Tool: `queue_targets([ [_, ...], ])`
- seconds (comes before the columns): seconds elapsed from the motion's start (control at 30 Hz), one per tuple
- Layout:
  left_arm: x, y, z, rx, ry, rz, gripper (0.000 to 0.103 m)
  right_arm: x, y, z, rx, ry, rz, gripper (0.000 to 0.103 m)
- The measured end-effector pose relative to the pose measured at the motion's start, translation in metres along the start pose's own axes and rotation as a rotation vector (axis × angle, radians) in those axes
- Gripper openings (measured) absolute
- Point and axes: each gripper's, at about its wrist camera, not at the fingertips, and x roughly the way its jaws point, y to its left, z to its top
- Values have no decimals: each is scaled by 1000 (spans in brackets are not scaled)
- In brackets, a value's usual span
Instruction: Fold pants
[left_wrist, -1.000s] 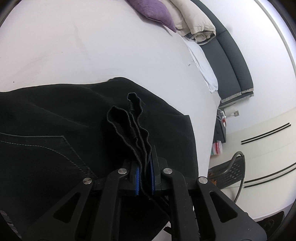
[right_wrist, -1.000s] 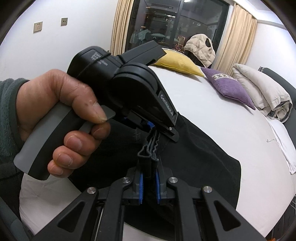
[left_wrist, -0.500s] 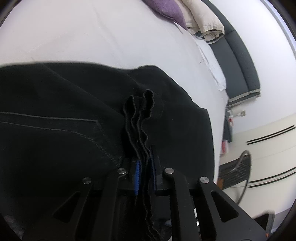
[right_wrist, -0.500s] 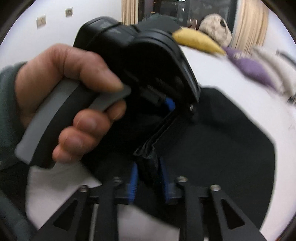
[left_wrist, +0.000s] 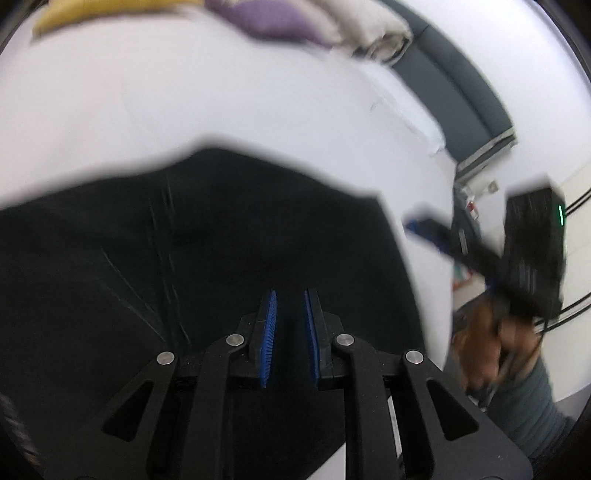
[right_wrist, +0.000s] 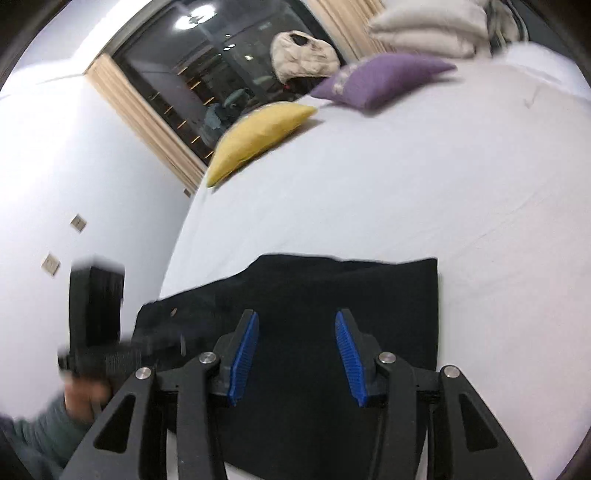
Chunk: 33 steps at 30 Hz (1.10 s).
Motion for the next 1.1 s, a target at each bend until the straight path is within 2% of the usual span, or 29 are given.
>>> queue_targets([
  [0.07,11,0,-17,41,4,32,14,34,-28,6,73,75,25,47],
  [0.1,9,1,-24,56,-19,23,14,50,-42,7,94,105,-7,47],
  [0.13,8,3,-26,51,-20,13,14,51,-44,-4,96,105,-7,38],
  [0.17,5,9,-28,24,-18,-17,14,51,-51,-2,99,85,12,34],
  [0.23,0,15,-30,-2,-16,-35,14,43,-59,4,131,56,-4,34],
  [0.3,-8,10,-34,16,-23,-3,15,25,-59,11,156,19,-61,35],
  [0.33,-11,6,-35,27,-33,9,15,14,-55,10,162,12,-40,37],
  [0.4,-19,-5,-40,55,-68,-16,15,-5,-35,0,142,-3,82,39],
  [0.47,-16,-7,-49,50,-61,-6,15,-12,-13,-21,93,37,158,54],
  [0.5,-13,-1,-53,40,-47,2,15,-12,-6,-36,77,70,171,55],
  [0.53,-8,8,-60,20,-35,-1,14,-7,-4,-51,67,115,173,56],
  [0.6,-7,12,-65,4,-57,-20,14,6,-16,-86,99,222,86,60],
  [0.63,-7,11,-67,11,-60,-13,14,4,-25,-98,123,220,79,53],
  [0.67,-9,10,-70,20,-65,-7,14,-4,-30,-103,131,182,87,47],
  [0.7,-4,7,-60,24,-67,2,14,-14,-36,-106,161,167,80,47],
  [0.77,-3,5,-60,24,-76,10,14,-30,-36,-105,189,160,39,47],
  [0.83,3,-1,-63,14,-91,12,14,-43,-21,-93,130,126,61,49],
  [0.9,0,-5,-71,10,-106,18,14,-46,5,-76,63,82,116,55],
  [0.93,1,-6,-73,6,-111,23,14,-39,17,-66,39,68,132,65],
  [1.0,3,-13,-69,11,-110,38,15,-21,27,-44,18,46,161,75],
  [1.03,-1,-14,-78,12,-110,42,15,-2,28,-30,18,32,188,84],
  [1.07,-8,-13,-79,8,-110,41,15,18,21,-22,39,37,185,98],
  [1.1,-14,-10,-82,4,-110,38,15,37,14,-19,63,55,150,102],
])
